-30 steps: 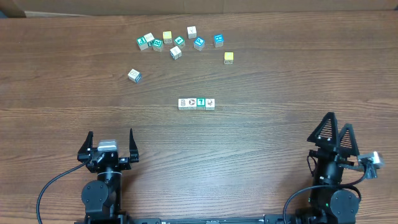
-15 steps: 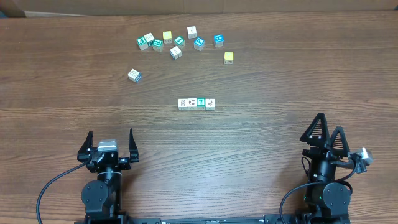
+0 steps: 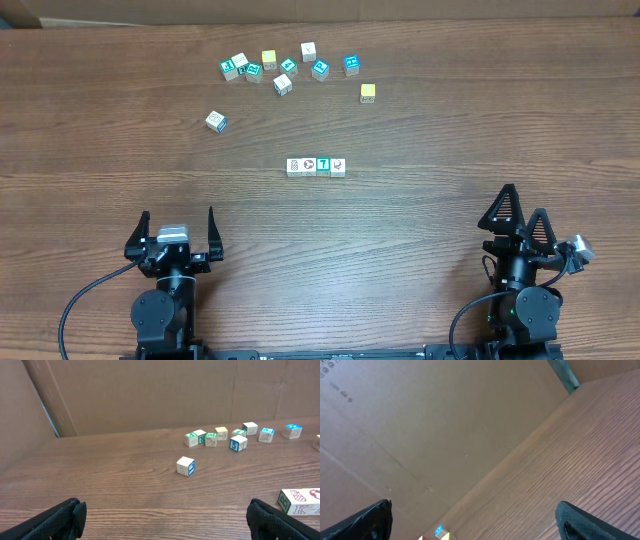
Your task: Form a horizontal line
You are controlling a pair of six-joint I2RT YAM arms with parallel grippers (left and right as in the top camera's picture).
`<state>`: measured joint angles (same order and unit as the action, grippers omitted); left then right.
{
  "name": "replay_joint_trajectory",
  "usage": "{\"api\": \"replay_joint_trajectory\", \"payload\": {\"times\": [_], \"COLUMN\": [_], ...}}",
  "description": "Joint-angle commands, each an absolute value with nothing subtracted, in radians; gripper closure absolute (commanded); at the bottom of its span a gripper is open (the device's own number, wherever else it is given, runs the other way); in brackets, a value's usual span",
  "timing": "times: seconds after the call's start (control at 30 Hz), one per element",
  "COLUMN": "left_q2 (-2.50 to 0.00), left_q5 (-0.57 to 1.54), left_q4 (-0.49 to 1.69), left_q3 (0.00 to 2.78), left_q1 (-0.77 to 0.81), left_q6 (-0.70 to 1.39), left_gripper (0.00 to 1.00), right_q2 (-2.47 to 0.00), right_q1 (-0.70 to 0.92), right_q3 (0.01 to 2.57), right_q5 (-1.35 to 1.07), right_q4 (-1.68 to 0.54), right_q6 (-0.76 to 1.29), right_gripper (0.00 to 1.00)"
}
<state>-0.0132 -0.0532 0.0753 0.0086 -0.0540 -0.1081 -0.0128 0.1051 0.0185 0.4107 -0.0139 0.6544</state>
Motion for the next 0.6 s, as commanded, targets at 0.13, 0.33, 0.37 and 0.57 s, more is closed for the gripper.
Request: {"api": "replay_joint_trajectory", "payload": {"times": [0.13, 0.33, 0.37, 0.57], "left_q2": [-0.004, -0.004, -0.004, -0.004], "left_q5": [-0.048, -0.048, -0.047, -0.047], "left_q4": [0.072, 0.072, 0.072, 0.072], "left_q3": [0.005, 0.005, 0.005, 0.005], "left_q1": [-0.046, -0.046, -0.046, -0.046], "left_q6": [-0.124, -0.124, -0.124, -0.124], "left_gripper": [0.0, 0.0, 0.0, 0.0], "right_q2": [-0.002, -0.002, -0.002, -0.002], "right_q1": [0.103, 0.101, 0.101, 0.097], "right_q3": [0.007, 0.007, 0.007, 0.007], "right_q5": [0.418, 0.418, 0.418, 0.418], "right_q4": [-0.051, -0.052, -0.052, -0.053], "right_q6": [0.654, 0.654, 0.654, 0.654], "right_gripper": [0.0, 0.0, 0.0, 0.0]}}
